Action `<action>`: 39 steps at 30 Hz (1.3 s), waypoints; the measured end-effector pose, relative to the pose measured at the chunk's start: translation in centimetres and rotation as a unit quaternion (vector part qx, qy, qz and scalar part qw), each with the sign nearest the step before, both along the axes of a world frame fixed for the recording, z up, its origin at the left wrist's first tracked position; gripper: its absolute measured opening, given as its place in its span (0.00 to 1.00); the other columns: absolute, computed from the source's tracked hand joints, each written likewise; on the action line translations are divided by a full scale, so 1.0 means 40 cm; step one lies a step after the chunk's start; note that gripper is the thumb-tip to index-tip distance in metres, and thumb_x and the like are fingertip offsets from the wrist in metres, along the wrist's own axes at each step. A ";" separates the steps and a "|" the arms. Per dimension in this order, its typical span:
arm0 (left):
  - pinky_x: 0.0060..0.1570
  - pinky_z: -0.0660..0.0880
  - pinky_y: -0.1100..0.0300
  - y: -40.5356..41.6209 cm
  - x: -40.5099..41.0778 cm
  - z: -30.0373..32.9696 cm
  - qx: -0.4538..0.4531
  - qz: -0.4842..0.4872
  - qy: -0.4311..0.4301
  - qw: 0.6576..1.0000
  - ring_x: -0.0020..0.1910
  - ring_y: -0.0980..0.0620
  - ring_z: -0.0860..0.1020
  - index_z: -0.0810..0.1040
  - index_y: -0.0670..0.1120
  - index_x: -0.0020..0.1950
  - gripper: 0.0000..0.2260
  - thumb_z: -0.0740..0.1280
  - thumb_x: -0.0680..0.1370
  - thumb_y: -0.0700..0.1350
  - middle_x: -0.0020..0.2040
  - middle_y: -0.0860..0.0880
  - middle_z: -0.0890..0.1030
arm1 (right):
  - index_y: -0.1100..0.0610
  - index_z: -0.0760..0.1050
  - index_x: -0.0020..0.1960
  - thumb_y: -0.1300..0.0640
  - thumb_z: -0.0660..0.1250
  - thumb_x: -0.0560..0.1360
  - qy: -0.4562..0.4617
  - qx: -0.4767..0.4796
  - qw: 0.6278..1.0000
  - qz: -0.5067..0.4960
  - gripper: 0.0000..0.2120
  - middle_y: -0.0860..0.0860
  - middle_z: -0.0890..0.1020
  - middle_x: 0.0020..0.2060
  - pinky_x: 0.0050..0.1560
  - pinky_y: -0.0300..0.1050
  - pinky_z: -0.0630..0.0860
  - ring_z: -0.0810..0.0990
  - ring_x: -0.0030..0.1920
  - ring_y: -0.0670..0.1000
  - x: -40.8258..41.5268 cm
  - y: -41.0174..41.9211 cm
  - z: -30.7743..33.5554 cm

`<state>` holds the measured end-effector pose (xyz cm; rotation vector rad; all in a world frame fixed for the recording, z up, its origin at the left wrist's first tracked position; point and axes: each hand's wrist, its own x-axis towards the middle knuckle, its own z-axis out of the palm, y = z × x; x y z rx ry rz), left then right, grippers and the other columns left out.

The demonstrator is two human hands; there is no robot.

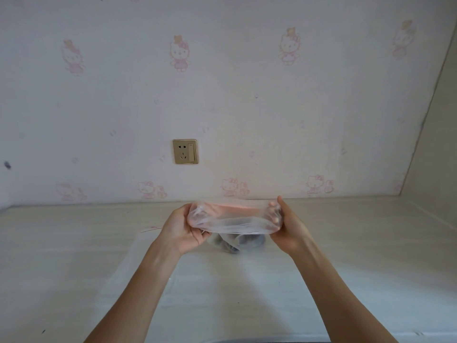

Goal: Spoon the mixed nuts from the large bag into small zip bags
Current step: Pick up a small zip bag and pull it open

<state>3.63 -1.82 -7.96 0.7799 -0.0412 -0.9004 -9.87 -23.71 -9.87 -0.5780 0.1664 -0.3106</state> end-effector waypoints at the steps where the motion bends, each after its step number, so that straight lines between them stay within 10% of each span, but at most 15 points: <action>1: 0.30 0.79 0.59 -0.001 -0.002 -0.006 -0.015 0.000 0.006 1.000 0.31 0.49 0.82 0.81 0.40 0.47 0.07 0.66 0.76 0.42 0.39 0.45 0.83 | 0.56 0.71 0.42 0.50 0.58 0.86 0.001 0.021 1.000 -0.002 0.16 0.47 0.72 0.26 0.24 0.38 0.72 0.72 0.24 0.46 0.002 0.000 -0.005; 6: 0.42 0.85 0.50 -0.006 -0.005 -0.023 -0.070 0.038 0.038 0.996 0.47 0.45 0.86 0.82 0.35 0.53 0.12 0.64 0.74 0.37 0.51 0.40 0.86 | 0.64 0.83 0.42 0.58 0.58 0.85 -0.016 0.082 0.996 -0.030 0.21 0.53 0.83 0.29 0.31 0.41 0.81 0.83 0.28 0.49 0.005 0.013 -0.001; 10: 0.46 0.70 0.69 -0.018 -0.021 -0.034 -0.184 0.048 0.100 0.977 0.23 0.56 0.65 0.69 0.45 0.32 0.12 0.60 0.74 0.35 0.27 0.53 0.66 | 0.62 0.76 0.36 0.66 0.56 0.82 -0.061 0.215 0.975 -0.006 0.18 0.52 0.78 0.25 0.23 0.41 0.77 0.78 0.22 0.51 0.010 0.022 0.010; 14: 0.29 0.64 0.70 -0.041 -0.036 -0.056 -0.257 0.061 0.139 0.954 0.26 0.59 0.52 0.58 0.53 0.32 0.19 0.57 0.81 0.39 0.28 0.57 0.54 | 0.56 0.66 0.32 0.77 0.60 0.70 -0.066 0.258 0.964 0.013 0.17 0.49 0.66 0.20 0.21 0.39 0.61 0.61 0.24 0.44 0.022 0.029 -0.035; 18: 0.35 0.72 0.69 -0.032 -0.029 -0.057 -0.103 0.087 0.040 0.990 0.20 0.58 0.66 0.68 0.47 0.29 0.23 0.64 0.84 0.49 0.22 0.51 0.68 | 0.63 0.77 0.45 0.56 0.60 0.85 0.073 0.097 0.991 -0.052 0.15 0.56 0.82 0.32 0.37 0.45 0.81 0.82 0.32 0.53 0.014 0.015 -0.027; 21: 0.39 0.81 0.55 -0.007 -0.030 -0.040 0.105 0.112 -0.082 0.985 0.41 0.49 0.85 0.81 0.41 0.52 0.21 0.72 0.78 0.59 0.43 0.44 0.86 | 0.69 0.80 0.59 0.49 0.60 0.85 0.116 -0.109 0.987 -0.006 0.22 0.63 0.86 0.51 0.44 0.50 0.84 0.87 0.47 0.60 -0.010 -0.008 -0.007; 27: 0.53 0.82 0.51 0.023 -0.034 -0.025 0.431 0.140 -0.380 0.806 0.60 0.45 0.82 0.74 0.46 0.69 0.48 0.75 0.60 0.76 0.65 0.42 0.80 | 0.60 0.77 0.62 0.40 0.79 0.69 0.261 -0.444 0.850 -0.111 0.32 0.58 0.83 0.52 0.53 0.51 0.83 0.84 0.53 0.54 -0.050 0.014 0.031; 30: 0.58 0.77 0.51 0.029 -0.026 -0.028 0.489 0.181 -0.483 0.703 0.61 0.45 0.79 0.75 0.46 0.64 0.34 0.76 0.69 0.68 0.62 0.46 0.78 | 0.59 0.80 0.52 0.44 0.80 0.69 0.285 -0.570 0.758 -0.137 0.21 0.55 0.82 0.43 0.38 0.40 0.76 0.80 0.41 0.49 -0.060 0.036 0.039; 33: 0.37 0.68 0.54 0.035 -0.029 -0.023 0.498 0.180 -0.567 0.631 0.40 0.49 0.76 0.74 0.47 0.41 0.21 0.74 0.74 0.63 0.37 0.52 0.76 | 0.55 0.73 0.34 0.51 0.75 0.74 0.293 -0.663 0.661 -0.193 0.16 0.47 0.74 0.29 0.28 0.40 0.63 0.72 0.29 0.47 -0.050 0.040 0.039; 39: 0.35 0.62 0.52 0.008 -0.022 -0.011 0.446 0.163 -0.606 0.638 0.33 0.47 0.68 0.74 0.36 0.37 0.25 0.69 0.81 0.56 0.31 0.47 0.66 | 0.52 0.76 0.42 0.55 0.66 0.81 0.268 -0.658 0.679 -0.183 0.08 0.46 0.75 0.33 0.37 0.44 0.67 0.73 0.36 0.50 -0.015 0.041 0.041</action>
